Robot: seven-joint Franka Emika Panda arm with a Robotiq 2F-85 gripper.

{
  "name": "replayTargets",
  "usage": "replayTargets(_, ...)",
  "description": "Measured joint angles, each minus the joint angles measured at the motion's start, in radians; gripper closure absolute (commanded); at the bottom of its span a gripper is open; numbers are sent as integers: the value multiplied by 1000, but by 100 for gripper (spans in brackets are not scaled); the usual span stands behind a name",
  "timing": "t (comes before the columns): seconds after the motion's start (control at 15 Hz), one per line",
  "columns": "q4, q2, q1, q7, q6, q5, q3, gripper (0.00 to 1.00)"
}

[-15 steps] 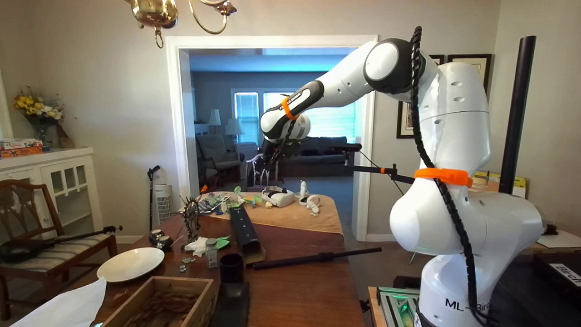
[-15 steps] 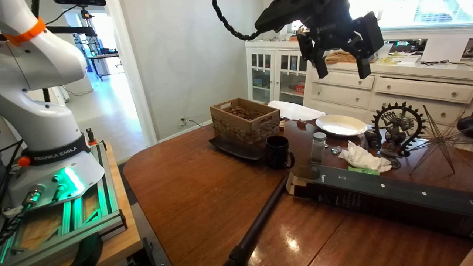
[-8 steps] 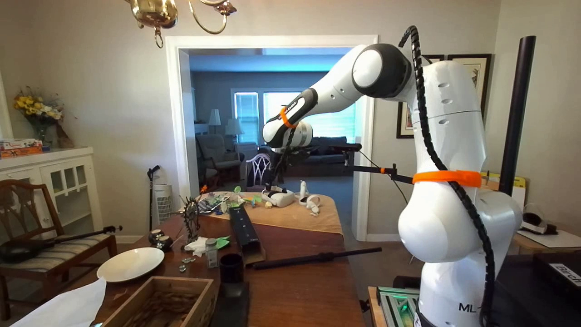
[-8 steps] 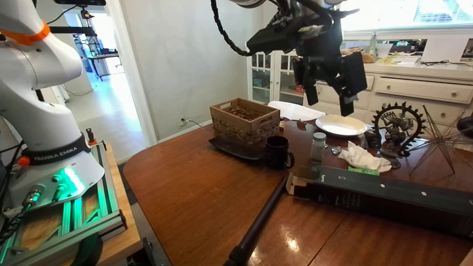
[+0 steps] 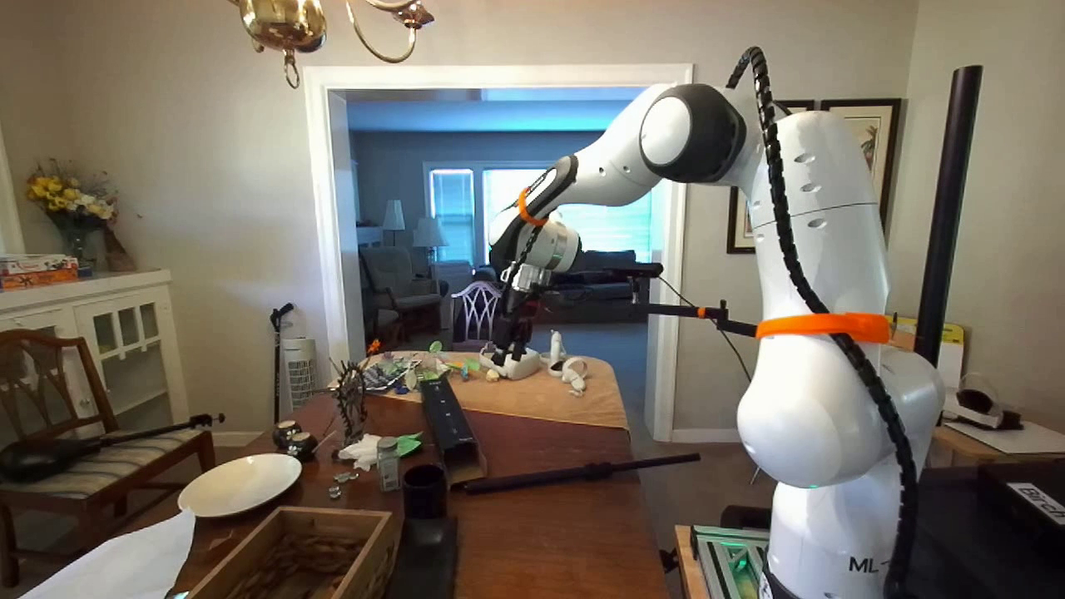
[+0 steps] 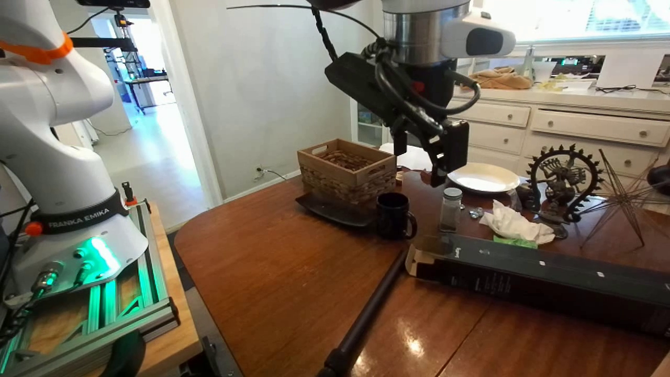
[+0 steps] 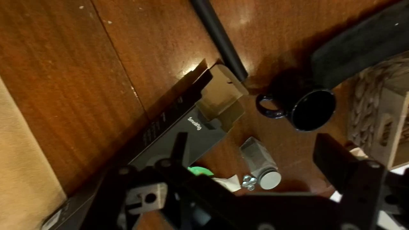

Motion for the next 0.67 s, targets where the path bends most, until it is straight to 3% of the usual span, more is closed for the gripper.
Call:
replayTargets(0.13,-2,2,5,-114,-74,61,-26,0)
replayTargets(0.33,-19,4,26,-267,-137,64,-75,0)
replayTargets(0.67,-92,3,83,-510,-47,7,-146,0)
